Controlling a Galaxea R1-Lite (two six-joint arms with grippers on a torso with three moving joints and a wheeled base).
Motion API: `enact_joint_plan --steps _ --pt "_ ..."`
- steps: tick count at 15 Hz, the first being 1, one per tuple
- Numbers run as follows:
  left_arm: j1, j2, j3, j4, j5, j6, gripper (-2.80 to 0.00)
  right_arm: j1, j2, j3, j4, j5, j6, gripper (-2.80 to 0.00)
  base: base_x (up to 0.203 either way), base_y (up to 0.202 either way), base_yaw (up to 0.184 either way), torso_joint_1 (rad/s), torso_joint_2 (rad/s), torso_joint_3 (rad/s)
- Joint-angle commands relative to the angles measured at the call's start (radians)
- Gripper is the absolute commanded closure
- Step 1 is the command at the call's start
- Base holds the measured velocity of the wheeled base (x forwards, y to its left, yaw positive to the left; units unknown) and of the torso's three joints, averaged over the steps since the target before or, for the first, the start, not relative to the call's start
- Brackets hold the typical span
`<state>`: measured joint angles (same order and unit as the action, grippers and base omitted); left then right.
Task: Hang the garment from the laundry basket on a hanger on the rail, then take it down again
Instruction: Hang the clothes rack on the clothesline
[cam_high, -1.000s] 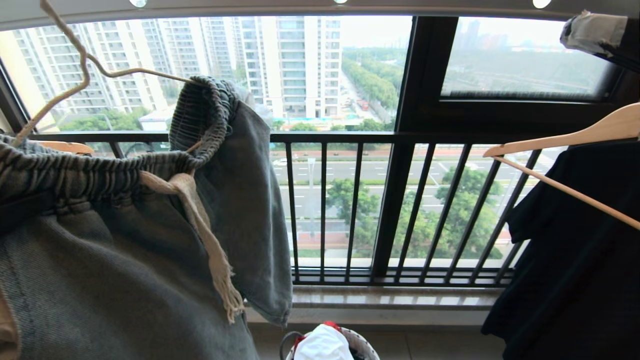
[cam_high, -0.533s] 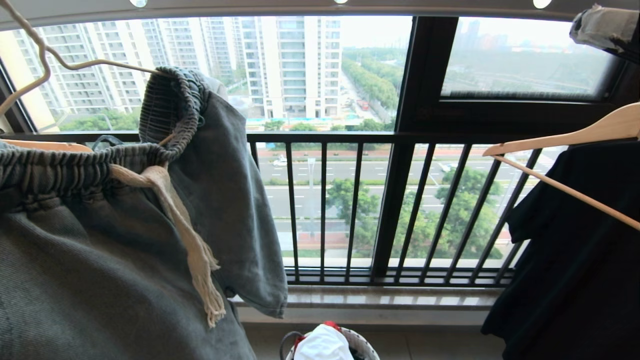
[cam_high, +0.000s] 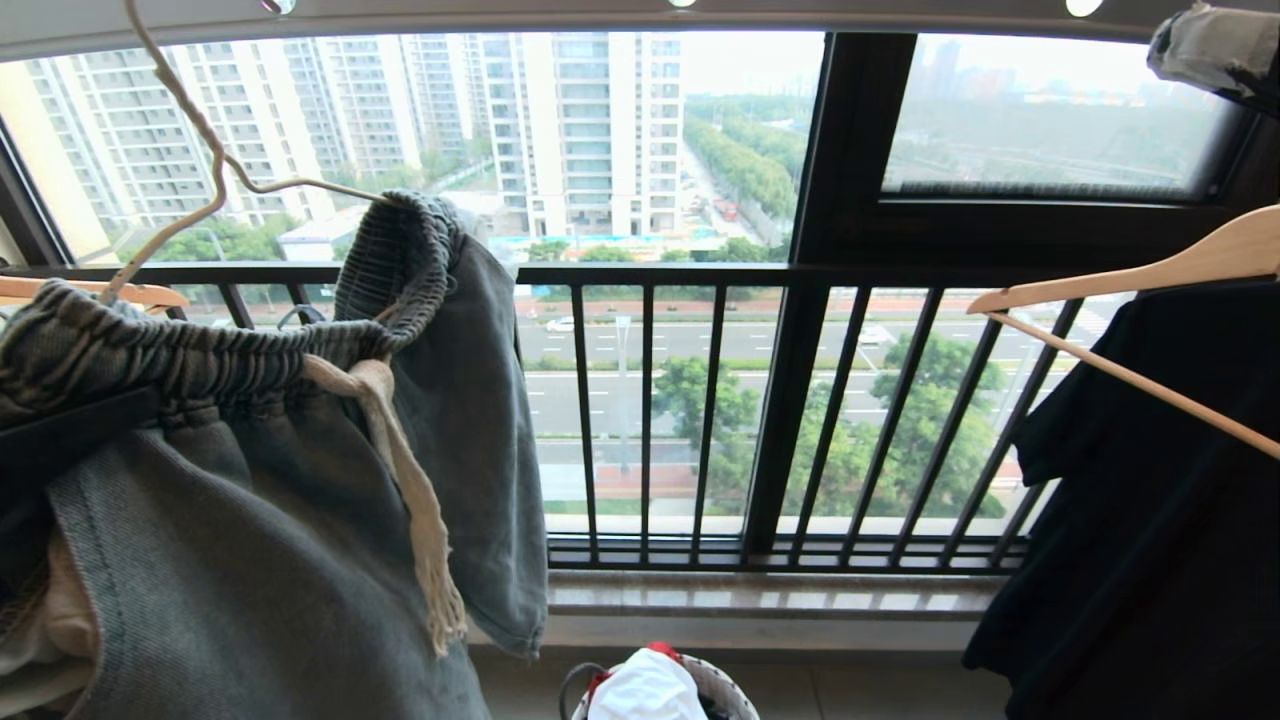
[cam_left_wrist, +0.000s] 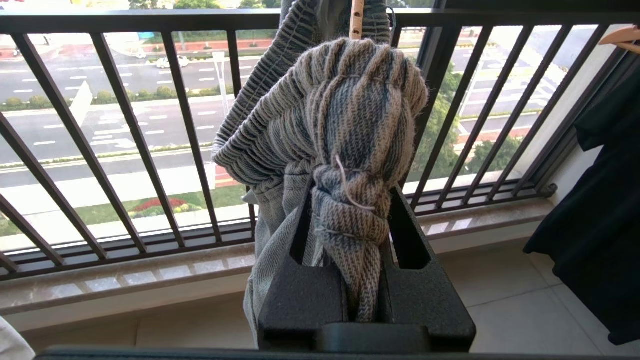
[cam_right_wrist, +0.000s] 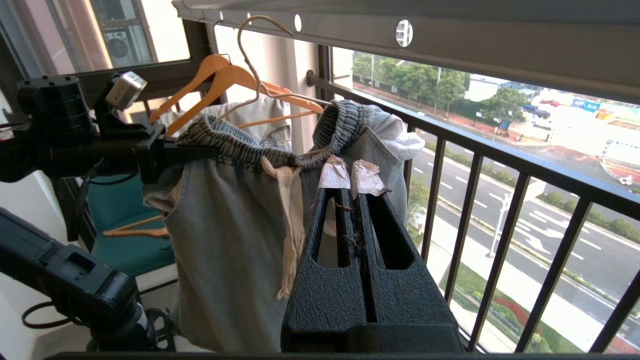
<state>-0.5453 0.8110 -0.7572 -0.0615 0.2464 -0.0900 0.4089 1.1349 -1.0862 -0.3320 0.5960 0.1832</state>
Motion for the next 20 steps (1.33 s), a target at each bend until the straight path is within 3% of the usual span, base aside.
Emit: enact_joint_plan --steps 1,4,20 --pt "0.001 0.031 -0.004 -0.009 0.002 0.001 0.0 -0.01 0.002 0.0 -0.017 0.004 0.001 0.0 0.0 0.0 0.0 0.0 0.0 0.0" --pt "0.001 0.031 -0.008 -0.066 0.004 0.001 0.0 -0.01 0.006 0.002 -0.022 0.004 0.001 0.0 0.0 0.0 0.0 0.0 0.0 0.0" --pt "0.053 0.089 -0.002 -0.078 0.005 -0.019 0.0 -0.01 0.007 0.002 -0.022 0.004 0.001 0.0 0.0 0.0 0.0 0.0 0.0 0.0"
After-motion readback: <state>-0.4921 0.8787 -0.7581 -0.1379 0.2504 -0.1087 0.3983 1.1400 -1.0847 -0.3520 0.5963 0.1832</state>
